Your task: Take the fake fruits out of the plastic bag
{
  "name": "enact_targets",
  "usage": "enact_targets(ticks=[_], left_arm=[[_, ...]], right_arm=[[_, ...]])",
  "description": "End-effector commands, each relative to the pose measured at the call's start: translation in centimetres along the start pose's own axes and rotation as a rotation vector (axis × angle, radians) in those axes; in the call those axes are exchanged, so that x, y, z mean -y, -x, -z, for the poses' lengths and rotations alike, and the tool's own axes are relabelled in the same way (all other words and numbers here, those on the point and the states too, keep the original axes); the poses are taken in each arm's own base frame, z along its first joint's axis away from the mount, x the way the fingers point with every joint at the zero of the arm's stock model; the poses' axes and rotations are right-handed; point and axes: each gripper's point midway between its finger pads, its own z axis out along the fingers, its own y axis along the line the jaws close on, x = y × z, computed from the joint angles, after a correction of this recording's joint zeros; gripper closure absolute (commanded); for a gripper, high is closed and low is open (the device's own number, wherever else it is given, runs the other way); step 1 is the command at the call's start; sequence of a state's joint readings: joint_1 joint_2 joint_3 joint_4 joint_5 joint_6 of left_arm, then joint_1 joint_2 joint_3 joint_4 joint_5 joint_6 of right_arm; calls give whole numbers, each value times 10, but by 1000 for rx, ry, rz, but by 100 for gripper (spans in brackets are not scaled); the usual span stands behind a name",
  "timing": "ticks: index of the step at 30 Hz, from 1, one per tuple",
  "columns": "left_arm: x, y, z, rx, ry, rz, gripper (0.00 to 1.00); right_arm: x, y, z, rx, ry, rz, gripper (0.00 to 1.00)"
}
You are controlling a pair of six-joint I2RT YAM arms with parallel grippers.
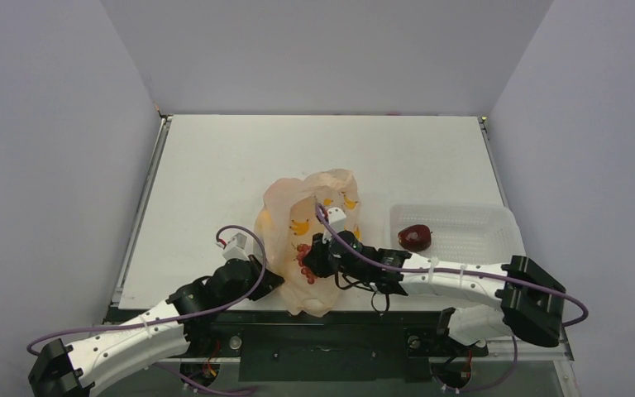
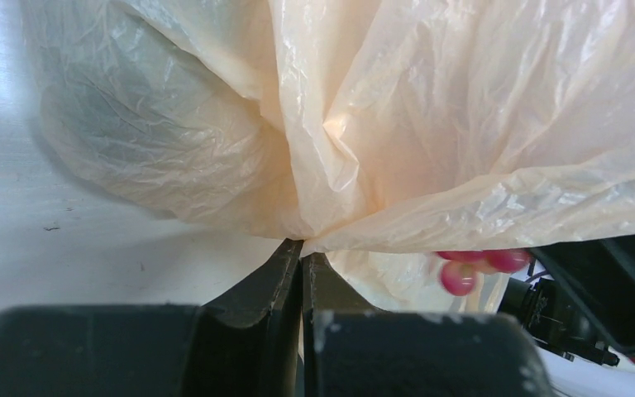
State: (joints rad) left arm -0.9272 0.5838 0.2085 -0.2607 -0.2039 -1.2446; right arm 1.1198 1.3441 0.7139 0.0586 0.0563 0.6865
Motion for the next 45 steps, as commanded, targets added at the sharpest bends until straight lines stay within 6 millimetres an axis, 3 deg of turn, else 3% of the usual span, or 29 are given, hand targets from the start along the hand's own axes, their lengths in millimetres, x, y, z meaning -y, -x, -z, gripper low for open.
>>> enact_targets(ticks=[1, 7, 12, 17, 24, 28, 30, 33, 36, 38, 44, 45], left_arm=[[12, 7, 0, 28, -41, 28, 100], [10, 10, 0, 38, -28, 26, 100], [9, 10, 0, 35, -23, 18, 100], [6, 7, -2, 26, -22, 26, 100], [6, 9, -2, 31, -22, 27, 100], [8, 10, -1, 29, -18, 18, 100], [9, 11, -1, 28, -16, 12, 100], [9, 13, -1, 30, -9, 7, 100], [11, 15, -1, 35, -13, 7, 100], [12, 16, -1, 37, -14, 5, 100], [14, 16, -2, 31, -15, -2, 100], [14, 16, -2, 27, -13, -4, 100]], right_arm=[[-8, 51, 30, 163, -3, 34, 100], [6, 79, 63, 272, -69, 80, 100], [30, 89, 86, 326, -144, 96, 100], [58, 113, 124, 438, -232, 58, 100], [130, 117, 167, 585, -457, -87, 100], [171, 113, 177, 604, -567, -213, 100], [180, 113, 180, 602, -570, -237, 100], [169, 123, 182, 612, -488, -198, 100], [144, 135, 181, 617, -353, -135, 100], [147, 134, 182, 594, -381, -154, 100], [213, 125, 213, 655, -720, -315, 100], [231, 121, 223, 666, -811, -353, 100]])
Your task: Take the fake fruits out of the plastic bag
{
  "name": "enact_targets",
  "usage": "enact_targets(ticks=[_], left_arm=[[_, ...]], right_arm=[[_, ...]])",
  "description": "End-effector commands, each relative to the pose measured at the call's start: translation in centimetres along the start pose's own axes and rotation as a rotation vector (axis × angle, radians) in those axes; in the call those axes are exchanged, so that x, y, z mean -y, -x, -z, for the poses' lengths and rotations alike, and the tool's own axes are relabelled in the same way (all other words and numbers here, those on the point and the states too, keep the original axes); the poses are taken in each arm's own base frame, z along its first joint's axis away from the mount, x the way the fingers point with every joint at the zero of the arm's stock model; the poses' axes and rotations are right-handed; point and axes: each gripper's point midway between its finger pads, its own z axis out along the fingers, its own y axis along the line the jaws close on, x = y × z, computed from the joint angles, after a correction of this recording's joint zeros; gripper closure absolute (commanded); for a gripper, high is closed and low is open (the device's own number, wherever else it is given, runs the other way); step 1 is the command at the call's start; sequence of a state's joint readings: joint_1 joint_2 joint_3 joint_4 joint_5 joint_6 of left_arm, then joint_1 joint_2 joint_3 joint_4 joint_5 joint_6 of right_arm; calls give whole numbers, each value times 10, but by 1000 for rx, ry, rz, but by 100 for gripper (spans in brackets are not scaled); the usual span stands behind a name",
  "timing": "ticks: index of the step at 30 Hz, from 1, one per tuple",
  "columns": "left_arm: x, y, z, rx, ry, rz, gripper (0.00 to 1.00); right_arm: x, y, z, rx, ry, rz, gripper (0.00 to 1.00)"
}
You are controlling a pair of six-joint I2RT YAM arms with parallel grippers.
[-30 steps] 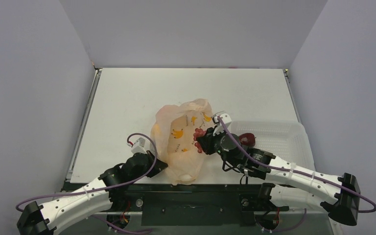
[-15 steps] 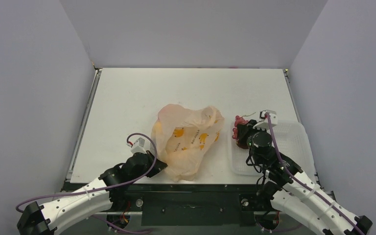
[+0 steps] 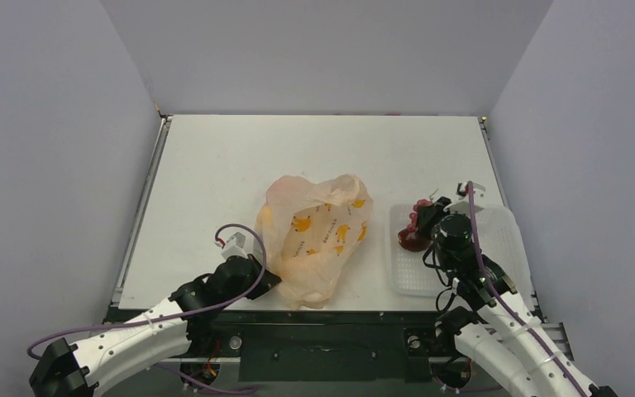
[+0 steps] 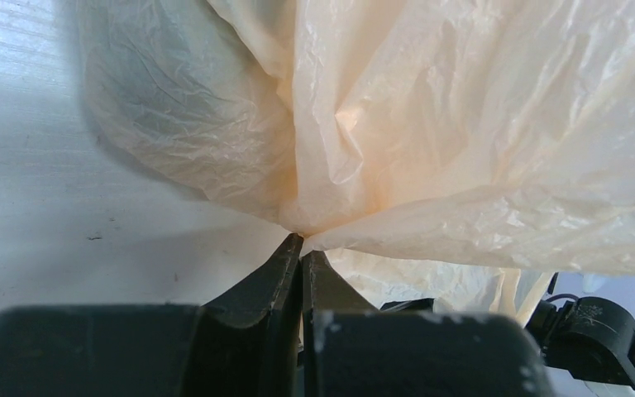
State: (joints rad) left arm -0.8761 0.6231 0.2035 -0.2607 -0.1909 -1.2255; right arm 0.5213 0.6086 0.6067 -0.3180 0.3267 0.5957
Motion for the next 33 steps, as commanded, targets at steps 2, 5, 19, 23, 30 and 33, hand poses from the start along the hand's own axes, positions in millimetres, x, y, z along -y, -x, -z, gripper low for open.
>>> enact_targets(ticks=[2, 5, 19, 23, 30, 33], left_arm=[[27, 10, 6, 14, -69, -8, 100], [26, 11, 8, 16, -69, -6, 100], [26, 15, 9, 24, -60, -13, 100], [28, 15, 8, 18, -64, -14, 100], [29, 14, 8, 13, -70, -11, 100], [30, 15, 9, 16, -70, -13, 100]], right_arm=[[79, 26, -1, 97, -394, -108, 100], [126, 22, 5, 97, -583, -177, 100], [175, -21, -38, -94, -659, -219, 100], [160, -49, -56, -196, -565, -277, 95], [152, -80, -63, -286, -508, -317, 57], [153, -75, -59, -279, -522, -288, 37]])
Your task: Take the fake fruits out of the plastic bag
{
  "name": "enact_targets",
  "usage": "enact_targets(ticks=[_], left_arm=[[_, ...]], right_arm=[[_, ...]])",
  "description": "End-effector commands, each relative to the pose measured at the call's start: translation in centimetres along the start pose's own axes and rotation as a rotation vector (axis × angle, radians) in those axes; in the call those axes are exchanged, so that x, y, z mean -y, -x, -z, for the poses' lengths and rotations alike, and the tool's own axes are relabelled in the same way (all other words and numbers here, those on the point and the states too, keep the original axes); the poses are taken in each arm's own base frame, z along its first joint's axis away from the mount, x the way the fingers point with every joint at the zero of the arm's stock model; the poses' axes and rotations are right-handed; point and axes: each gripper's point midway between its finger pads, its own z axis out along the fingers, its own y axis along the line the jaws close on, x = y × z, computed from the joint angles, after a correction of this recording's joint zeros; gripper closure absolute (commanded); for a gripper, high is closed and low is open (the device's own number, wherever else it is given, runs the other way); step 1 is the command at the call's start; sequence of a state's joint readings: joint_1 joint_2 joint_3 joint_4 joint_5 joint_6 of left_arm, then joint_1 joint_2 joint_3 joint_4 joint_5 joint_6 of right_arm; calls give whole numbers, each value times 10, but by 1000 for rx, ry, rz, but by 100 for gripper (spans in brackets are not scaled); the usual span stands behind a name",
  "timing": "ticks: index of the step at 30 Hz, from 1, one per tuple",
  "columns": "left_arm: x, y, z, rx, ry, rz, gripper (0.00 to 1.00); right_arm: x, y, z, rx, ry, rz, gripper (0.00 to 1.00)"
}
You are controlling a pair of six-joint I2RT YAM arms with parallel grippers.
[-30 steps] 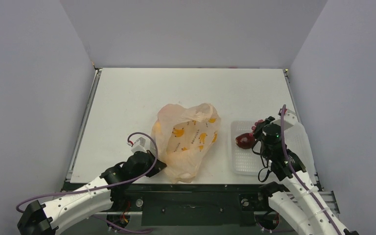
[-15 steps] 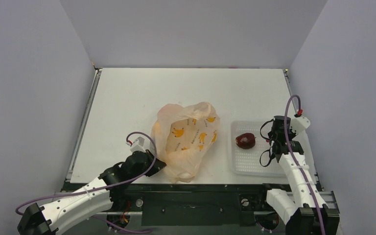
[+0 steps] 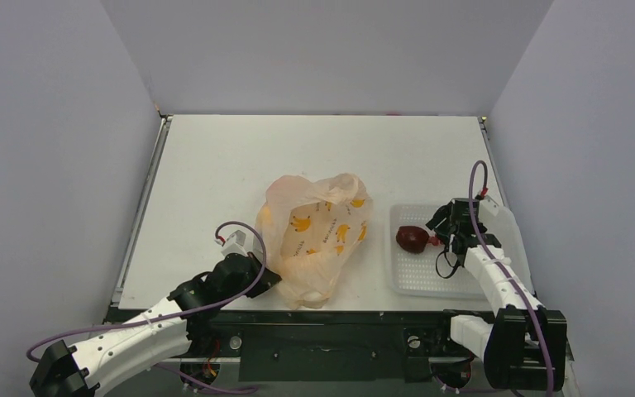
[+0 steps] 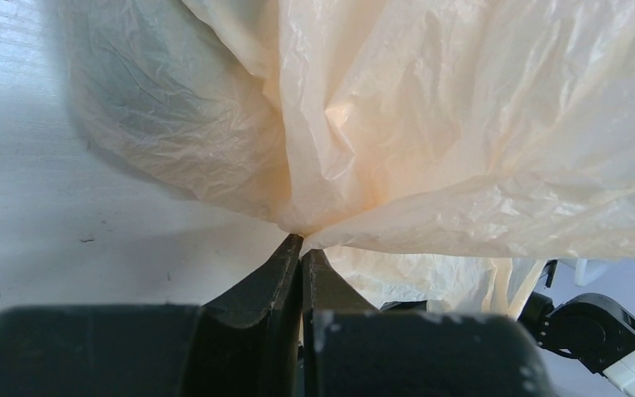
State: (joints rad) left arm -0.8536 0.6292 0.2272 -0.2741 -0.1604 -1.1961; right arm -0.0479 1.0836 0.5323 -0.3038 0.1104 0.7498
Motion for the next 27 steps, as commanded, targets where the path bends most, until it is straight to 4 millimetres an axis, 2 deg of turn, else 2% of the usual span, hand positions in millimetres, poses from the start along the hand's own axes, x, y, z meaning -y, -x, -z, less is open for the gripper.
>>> enact_targets(ticks=[1, 5, 6, 7, 10, 12, 14, 17, 18, 22, 23, 24, 25, 26, 27], left_arm=[[25, 13, 7, 30, -64, 1, 100], [24, 13, 7, 32, -63, 3, 100], [24, 14, 8, 33, -62, 4, 100], [25, 14, 8, 35, -63, 4, 100], [25, 15, 9, 40, -61, 6, 100], [25, 16, 9, 43, -62, 6, 100], [25, 17, 10, 47, -63, 7, 100], [24, 18, 12, 52, -61, 11, 100], [24, 18, 12, 54, -60, 11, 100], [22, 19, 13, 57, -56, 12, 100], [22, 19, 14, 58, -55, 12, 100], [22, 20, 14, 60, -56, 14, 100], [22, 21, 15, 64, -53, 13, 100], [22, 21, 15, 66, -53, 10, 100], [22, 22, 16, 69, -49, 10, 100]], right_arm=[[-11, 13, 6, 48, 38, 12, 32], [-17, 29, 22, 116, 61, 36, 26], [-22, 37, 30, 147, 83, 38, 25], [-29, 37, 36, 159, 98, 68, 25], [-60, 49, 64, 243, 200, 150, 23], [-87, 45, 83, 273, 301, 215, 23], [-122, 28, 108, 279, 453, 293, 23], [-156, 3, 139, 287, 639, 364, 25], [-172, -11, 156, 284, 732, 398, 25], [-204, -51, 196, 249, 915, 434, 27], [-210, -61, 197, 229, 929, 444, 27], [-219, -74, 212, 209, 994, 436, 28], [-224, -87, 211, 185, 1001, 446, 29], [-232, -100, 222, 168, 1047, 455, 32], [-239, -114, 220, 147, 1054, 473, 33]])
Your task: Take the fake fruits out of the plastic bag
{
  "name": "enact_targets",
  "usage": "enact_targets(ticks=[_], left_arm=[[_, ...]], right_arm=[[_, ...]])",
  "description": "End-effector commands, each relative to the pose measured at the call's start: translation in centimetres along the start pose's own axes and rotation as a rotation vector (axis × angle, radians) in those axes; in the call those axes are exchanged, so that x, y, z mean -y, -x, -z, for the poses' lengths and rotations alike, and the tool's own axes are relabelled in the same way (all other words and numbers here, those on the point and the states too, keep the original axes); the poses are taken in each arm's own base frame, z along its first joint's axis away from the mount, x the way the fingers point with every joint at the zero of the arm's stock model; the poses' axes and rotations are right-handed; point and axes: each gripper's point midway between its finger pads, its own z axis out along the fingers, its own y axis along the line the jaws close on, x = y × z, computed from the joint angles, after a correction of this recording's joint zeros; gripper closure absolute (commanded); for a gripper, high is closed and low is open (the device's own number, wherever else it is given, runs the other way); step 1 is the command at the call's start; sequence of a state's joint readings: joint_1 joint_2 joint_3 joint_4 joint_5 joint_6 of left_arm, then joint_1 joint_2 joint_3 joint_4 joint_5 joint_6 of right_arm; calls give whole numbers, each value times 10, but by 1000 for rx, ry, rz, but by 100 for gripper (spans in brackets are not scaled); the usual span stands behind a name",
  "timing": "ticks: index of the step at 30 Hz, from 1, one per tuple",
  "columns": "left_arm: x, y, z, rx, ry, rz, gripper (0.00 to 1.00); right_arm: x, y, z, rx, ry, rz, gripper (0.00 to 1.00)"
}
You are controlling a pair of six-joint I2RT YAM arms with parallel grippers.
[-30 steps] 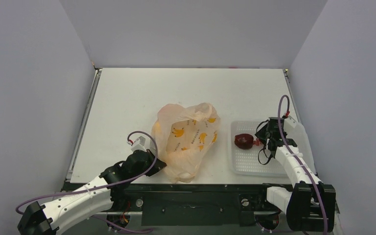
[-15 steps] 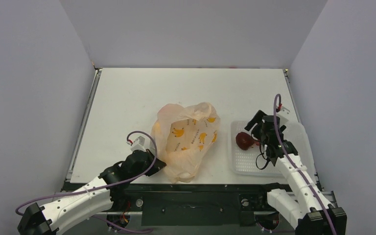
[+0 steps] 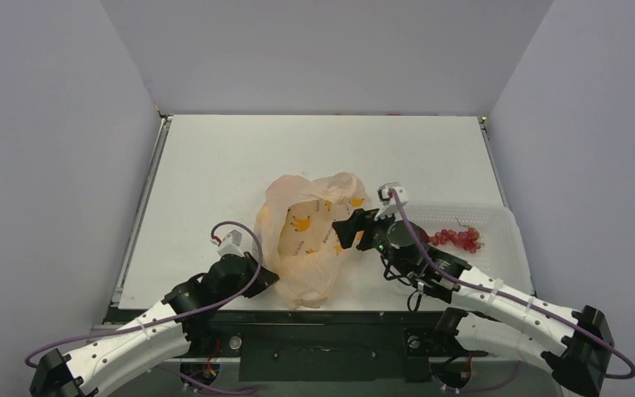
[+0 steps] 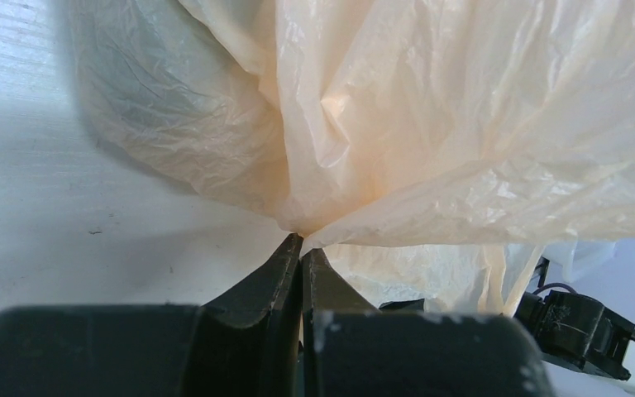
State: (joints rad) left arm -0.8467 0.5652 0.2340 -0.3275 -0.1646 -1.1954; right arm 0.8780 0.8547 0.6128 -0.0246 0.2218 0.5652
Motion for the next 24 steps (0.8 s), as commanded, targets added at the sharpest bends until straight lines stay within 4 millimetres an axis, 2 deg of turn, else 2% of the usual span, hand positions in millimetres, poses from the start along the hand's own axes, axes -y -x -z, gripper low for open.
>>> enact_targets(ticks=[1, 4, 5, 6, 7, 9, 11, 15, 24], left_arm=[[20, 19, 10, 58, -36, 1, 100], [15, 22, 13, 71, -8, -8, 100], [14, 24, 15, 80, -4, -10, 100], [7, 22, 15, 76, 20, -12, 100], [4, 23, 16, 85, 28, -7, 100], [-11, 21, 18, 86, 78, -5, 100], [-22, 20, 19, 95, 110, 2, 100], [-32, 23, 22, 117, 144, 6, 100], [-26, 26, 23, 114, 142, -32, 100]], right_arm=[[-60, -5, -17, 29, 136, -24, 37], [-87, -37, -33, -55, 174, 34, 42], [-101, -41, -33, -65, 202, 46, 44], [-107, -59, -39, -106, 204, 79, 44], [-115, -57, -43, -105, 213, 81, 46], [-119, -83, -59, -165, 196, 114, 50], [-126, -93, -71, -181, 203, 122, 53], [-136, -105, -95, -208, 182, 145, 53], [-142, -123, -136, -236, 160, 71, 51]])
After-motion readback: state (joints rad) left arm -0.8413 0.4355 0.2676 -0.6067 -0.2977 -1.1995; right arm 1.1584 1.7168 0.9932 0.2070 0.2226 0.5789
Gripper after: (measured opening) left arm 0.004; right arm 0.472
